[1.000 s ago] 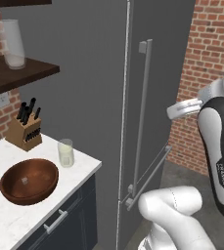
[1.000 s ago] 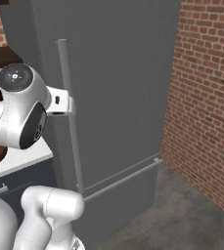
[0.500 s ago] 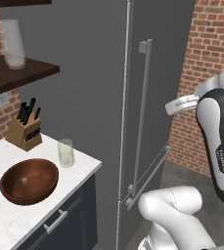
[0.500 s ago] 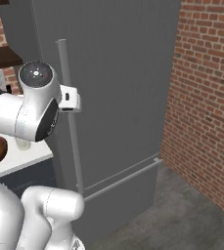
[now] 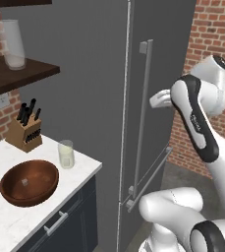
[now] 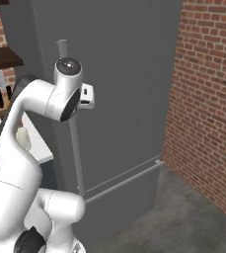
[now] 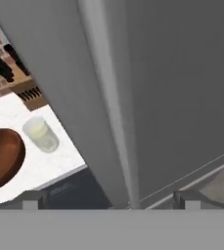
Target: Grab a lemon wedge from the fridge and one ice cube from the ice bowl, and put them in the glass of lemonade.
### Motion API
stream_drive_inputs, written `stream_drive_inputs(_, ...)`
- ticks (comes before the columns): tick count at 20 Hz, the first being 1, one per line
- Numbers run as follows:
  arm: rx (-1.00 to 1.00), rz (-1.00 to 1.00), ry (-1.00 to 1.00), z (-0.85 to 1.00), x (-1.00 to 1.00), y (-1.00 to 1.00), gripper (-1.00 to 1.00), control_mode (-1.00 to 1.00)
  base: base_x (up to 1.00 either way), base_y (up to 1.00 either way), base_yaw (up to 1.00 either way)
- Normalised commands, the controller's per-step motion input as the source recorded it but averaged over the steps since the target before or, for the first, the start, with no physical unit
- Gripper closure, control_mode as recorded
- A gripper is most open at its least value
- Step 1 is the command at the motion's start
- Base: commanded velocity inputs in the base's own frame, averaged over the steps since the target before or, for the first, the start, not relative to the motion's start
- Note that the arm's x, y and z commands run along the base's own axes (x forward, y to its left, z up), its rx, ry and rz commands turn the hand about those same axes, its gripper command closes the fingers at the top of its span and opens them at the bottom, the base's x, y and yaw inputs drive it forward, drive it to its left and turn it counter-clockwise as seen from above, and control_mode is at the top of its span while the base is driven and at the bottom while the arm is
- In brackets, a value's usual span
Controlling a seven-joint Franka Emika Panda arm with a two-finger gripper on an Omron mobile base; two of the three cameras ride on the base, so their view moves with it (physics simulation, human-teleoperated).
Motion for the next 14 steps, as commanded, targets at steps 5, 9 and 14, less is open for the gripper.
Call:
stream_drive_inputs(5,0.00,0.00,0.04,-0.21,0.81,0.00,-1.00,-1.00,0.00,0.00,0.00)
stream_drive_inputs(9,0.00,0.01,-0.13,-0.31,0.08,0.00,-1.00,-1.00,0.00,0.00,0.00)
stream_drive_inputs(14,0.00,0.05,-0.26,-0.30,0.11,0.00,-1.00,-1.00,0.00,0.00,0.00)
